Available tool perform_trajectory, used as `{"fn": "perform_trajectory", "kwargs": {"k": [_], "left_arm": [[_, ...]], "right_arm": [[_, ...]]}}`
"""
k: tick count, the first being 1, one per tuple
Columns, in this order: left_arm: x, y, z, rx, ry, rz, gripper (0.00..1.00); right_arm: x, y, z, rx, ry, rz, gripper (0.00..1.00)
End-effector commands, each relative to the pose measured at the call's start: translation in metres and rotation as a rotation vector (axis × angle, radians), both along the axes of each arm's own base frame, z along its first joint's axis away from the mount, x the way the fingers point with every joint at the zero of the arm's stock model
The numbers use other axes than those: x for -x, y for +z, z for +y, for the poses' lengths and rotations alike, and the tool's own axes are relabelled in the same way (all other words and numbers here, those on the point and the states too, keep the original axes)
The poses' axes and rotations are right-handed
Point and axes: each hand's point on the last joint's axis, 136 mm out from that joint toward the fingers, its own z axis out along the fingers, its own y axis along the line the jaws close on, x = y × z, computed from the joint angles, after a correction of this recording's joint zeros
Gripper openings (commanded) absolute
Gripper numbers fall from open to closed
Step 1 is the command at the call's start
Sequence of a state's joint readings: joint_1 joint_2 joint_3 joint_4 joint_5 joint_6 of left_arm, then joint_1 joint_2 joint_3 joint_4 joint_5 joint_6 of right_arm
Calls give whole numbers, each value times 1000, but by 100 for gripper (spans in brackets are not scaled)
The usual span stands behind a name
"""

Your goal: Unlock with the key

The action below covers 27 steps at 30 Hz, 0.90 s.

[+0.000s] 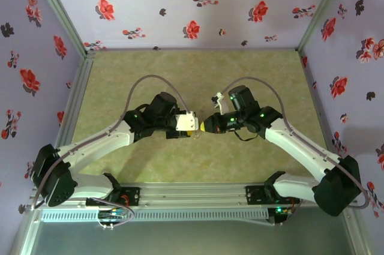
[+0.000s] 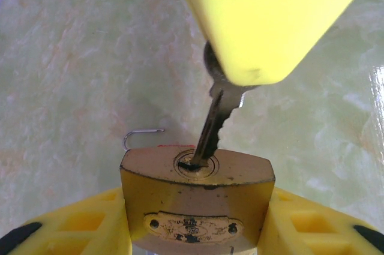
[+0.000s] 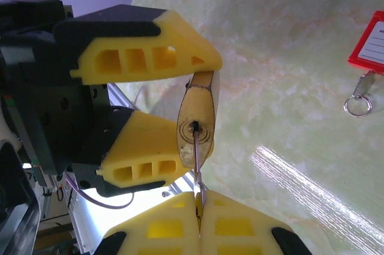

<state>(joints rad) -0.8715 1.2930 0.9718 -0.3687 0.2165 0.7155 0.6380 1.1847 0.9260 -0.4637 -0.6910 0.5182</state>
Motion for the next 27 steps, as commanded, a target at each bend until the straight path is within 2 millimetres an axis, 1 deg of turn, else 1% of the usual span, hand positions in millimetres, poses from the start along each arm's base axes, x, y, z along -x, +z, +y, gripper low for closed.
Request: {"fn": "perform_trajectory", "kwargs": {"k": [1,10,16,23,27], "left_arm": [[-1,24,-14,51,-42,-51,14],[5,23,-20,36,-77,-54,13],[11,23,-27,5,-117,-50,9],[22,35,-36,12,-172,13,3],[18,47,-46,68,-139,19,2]], "right_arm": [[-5,4,4,14,18,-45,0],[-4,1,9,-1,45,-30,0],[4,-1,11,13,97,-36,0],[7,-10,9,63,148,-71,0],[4,-13,17,44,138,-38,0]]}}
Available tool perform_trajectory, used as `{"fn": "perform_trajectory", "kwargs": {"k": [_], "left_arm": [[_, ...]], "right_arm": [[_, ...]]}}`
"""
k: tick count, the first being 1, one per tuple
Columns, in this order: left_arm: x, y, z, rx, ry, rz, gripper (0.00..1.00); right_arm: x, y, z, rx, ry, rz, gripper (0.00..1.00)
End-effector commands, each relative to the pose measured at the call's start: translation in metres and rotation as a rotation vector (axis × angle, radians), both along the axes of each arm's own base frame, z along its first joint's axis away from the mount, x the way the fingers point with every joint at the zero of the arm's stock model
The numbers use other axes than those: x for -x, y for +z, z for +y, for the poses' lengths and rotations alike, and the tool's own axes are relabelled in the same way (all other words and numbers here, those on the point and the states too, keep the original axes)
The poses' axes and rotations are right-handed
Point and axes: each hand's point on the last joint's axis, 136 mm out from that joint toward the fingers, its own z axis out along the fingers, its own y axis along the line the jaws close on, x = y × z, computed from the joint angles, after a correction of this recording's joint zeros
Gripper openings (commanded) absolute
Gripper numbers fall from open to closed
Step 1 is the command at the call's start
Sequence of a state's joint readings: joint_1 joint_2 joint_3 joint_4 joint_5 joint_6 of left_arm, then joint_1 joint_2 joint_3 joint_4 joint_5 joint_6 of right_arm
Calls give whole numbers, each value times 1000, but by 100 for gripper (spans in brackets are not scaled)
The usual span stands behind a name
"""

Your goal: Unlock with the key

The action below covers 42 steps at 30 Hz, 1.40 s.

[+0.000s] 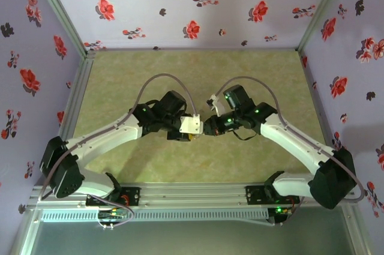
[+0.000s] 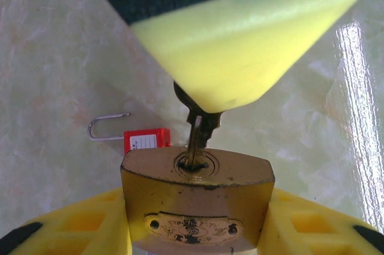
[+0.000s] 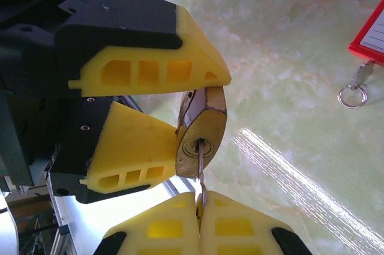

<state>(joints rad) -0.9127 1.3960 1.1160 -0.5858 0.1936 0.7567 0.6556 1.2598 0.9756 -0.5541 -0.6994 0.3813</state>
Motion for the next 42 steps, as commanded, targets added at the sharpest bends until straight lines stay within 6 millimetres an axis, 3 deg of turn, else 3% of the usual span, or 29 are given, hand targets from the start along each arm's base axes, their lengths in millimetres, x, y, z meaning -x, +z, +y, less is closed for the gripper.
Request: {"fn": "perform_trajectory", "kwargs": {"k": [1,8,14,25,34,39,42], "left_arm": [[5,64,-47,256,-70,-39,2],[12,76,-54,337,-82,-20,2],[33,84,-55,351,-147,74,1],[49,76,-55,260,-258,4,0],[29,116,-64,454,-145,-128,0],[36,112,-73,495,-163,-91,0],[23,104,-74,493,-97,-150,0]], "right_arm": [[-2,1,16,-34,32,-20,0],[0,-4,19,-66,29,-18,0],[8,-17,8,-20,84,-87,0],[13,-30,16,-38,165,-54,0],[-4,-31,29,-101,37,-7,0],[-13,-36,32,-119,-47,12,0],[-23,-38,35,-131,-138,96,0]]}}
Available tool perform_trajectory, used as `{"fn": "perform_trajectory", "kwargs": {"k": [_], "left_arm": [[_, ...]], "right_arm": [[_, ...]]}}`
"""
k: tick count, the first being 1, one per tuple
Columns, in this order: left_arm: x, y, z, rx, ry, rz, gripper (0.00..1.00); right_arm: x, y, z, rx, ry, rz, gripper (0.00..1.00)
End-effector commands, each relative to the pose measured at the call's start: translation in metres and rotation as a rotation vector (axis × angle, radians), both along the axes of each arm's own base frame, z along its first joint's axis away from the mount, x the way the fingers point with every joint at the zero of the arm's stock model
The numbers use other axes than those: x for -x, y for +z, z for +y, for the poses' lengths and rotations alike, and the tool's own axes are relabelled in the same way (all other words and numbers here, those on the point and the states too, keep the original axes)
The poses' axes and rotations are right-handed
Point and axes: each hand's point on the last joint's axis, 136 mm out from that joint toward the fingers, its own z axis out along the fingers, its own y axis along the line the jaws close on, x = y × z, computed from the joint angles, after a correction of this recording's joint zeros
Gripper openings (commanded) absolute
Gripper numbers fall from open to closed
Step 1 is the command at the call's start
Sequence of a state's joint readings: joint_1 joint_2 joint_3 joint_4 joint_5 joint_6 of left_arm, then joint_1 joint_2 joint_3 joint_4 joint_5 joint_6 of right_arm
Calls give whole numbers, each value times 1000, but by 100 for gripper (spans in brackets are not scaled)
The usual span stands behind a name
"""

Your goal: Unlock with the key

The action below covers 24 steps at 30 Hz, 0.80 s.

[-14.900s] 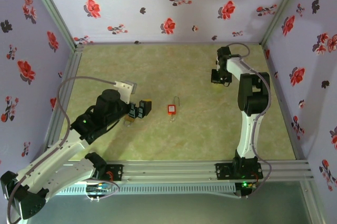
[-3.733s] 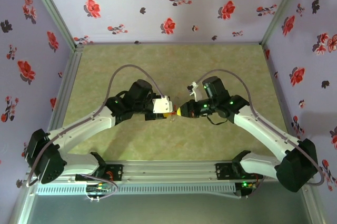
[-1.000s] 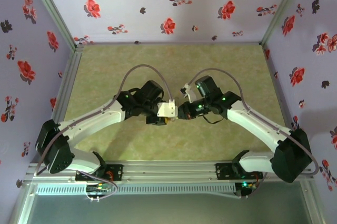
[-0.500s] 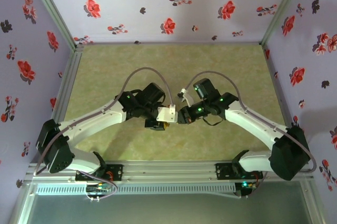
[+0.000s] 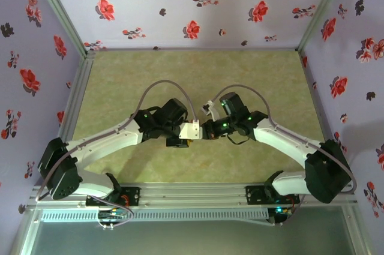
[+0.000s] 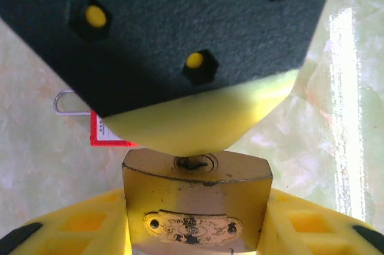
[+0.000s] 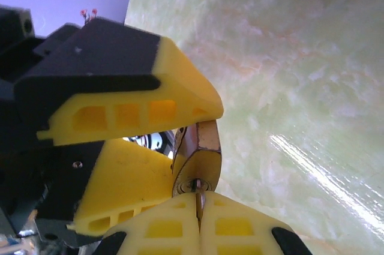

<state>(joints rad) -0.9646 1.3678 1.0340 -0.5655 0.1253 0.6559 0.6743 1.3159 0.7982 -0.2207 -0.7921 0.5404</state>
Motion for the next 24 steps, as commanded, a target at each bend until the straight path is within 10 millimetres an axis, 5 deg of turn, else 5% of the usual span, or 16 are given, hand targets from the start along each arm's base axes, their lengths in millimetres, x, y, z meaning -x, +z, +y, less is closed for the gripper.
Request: {"fn": "perform_trajectory", "kwargs": {"k": [1,9,16,21,24], "left_arm": [[1,124,-82,536,-129,-241,0],[-32,102,-65,553,45,-473,0],[-32,90,-58,550,91,-414,0],[-18,75,-50,512,73,-203,0],[-12,70,-44,500,71,-94,0]], "right_arm": [[-29,-2,18,-40,-168,58,0],[-62,24,33,-274,-432,411,0],[-66,25,28,-268,-486,487,0],[-65,12,-2,-130,-545,420,35],[-63,10,-23,-45,-557,348,46]]}}
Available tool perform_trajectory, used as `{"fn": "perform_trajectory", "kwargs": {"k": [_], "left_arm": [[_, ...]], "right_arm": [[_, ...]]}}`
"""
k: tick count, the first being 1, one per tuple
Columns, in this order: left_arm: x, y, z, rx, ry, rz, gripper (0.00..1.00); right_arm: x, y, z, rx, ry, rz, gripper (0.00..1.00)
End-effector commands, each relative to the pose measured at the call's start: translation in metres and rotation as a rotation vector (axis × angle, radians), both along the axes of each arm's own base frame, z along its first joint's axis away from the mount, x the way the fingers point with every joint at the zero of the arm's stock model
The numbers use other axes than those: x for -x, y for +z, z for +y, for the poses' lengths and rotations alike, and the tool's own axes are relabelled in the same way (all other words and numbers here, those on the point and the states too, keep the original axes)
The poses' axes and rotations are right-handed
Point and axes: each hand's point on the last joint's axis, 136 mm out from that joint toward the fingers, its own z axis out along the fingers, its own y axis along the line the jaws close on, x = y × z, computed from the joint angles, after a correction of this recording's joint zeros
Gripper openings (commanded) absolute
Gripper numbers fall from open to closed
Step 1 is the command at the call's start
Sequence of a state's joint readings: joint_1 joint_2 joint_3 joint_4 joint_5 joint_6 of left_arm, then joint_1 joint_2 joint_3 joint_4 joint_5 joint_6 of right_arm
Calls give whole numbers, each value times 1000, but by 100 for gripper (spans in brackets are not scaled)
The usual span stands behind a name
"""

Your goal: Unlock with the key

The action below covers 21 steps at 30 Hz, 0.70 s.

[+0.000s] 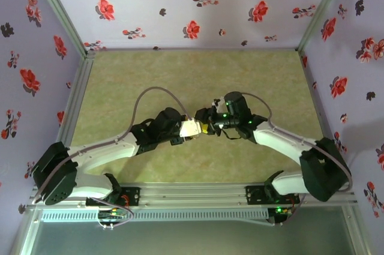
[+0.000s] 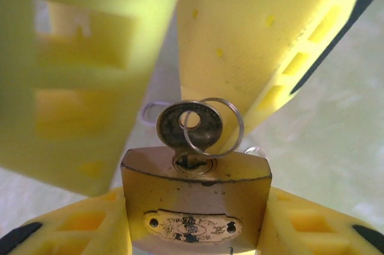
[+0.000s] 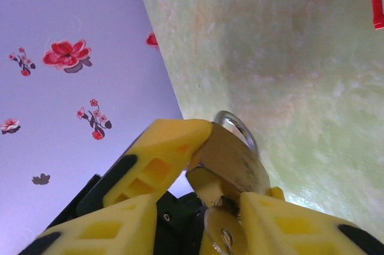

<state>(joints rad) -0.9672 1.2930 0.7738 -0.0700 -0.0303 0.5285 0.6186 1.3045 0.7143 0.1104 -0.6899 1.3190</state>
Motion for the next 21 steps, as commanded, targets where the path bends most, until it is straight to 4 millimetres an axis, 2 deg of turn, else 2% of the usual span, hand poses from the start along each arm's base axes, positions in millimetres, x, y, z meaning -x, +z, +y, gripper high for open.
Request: {"fn": "perform_trajectory", "kwargs": {"k": [1,6,12,21], "left_arm": [[26,70,-34,261,-159,83,0],[28,70,-34,257,-183,139,0],[28,69,-40,231,-209,166,0],[27,63,-45,193,-228,188,0]], "right_arm": [[-9,-4,-27,143,-37,-82,49],[-1,-1,-35,162,4,-139,54],[8,8,-35,127,43,-194,55],[20,19,-49,140,31,-253,57]]}}
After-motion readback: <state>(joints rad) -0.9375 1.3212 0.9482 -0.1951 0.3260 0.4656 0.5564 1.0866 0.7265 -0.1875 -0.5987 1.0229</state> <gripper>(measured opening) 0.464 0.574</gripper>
